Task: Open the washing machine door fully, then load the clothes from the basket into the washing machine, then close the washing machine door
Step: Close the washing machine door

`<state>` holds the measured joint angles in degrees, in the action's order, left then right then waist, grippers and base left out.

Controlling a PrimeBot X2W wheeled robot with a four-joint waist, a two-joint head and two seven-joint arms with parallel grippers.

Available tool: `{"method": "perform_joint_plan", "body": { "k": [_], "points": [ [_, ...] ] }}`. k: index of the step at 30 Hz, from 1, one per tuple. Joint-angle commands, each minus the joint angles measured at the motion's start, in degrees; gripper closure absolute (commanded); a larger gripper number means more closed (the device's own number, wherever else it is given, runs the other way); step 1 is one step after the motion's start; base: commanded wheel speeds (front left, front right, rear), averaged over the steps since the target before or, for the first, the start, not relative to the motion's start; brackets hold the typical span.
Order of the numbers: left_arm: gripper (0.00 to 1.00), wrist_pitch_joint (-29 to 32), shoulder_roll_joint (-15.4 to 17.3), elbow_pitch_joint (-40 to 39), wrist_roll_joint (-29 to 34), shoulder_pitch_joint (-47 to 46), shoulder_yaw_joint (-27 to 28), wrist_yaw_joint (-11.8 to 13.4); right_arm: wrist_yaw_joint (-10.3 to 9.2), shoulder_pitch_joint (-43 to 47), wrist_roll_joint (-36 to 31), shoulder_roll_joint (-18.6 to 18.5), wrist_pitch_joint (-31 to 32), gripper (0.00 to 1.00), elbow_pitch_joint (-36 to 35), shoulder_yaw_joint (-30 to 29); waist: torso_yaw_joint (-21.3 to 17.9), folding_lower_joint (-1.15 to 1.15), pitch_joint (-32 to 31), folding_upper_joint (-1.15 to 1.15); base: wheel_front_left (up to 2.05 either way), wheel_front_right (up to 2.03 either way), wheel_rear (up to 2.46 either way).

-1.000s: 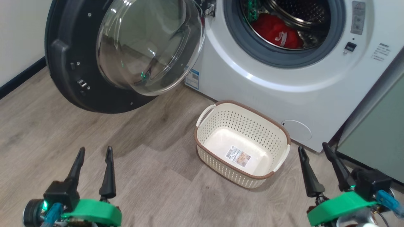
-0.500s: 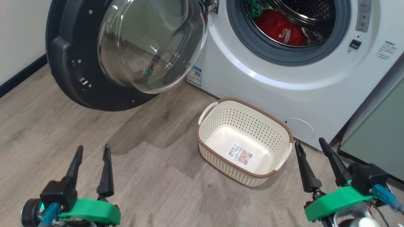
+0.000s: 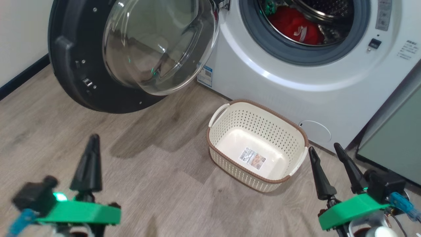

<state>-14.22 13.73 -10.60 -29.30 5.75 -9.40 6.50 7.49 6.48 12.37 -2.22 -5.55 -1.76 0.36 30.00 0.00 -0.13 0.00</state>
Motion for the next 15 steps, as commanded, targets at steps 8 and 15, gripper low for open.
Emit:
{"method": "perform_joint_plan", "body": {
  "k": [8,15],
  "points": [
    [1.00,0.18,0.83,-5.67,-20.64,-13.67,14.28,-8.58,0.00,-3.55,-1.38,-0.65,0.74,0.00,-3.53,0.36,0.44,0.00,2.58,0.00,0.00,0.00,0.00],
    [1.00,4.93,6.31,2.71,-36.84,-26.56,24.19,-11.21,0.00,-3.72,-2.20,-0.65,1.46,0.00,-5.09,-0.76,0.42,0.00,4.46,0.00,0.00,0.00,0.00]
  ]
}}
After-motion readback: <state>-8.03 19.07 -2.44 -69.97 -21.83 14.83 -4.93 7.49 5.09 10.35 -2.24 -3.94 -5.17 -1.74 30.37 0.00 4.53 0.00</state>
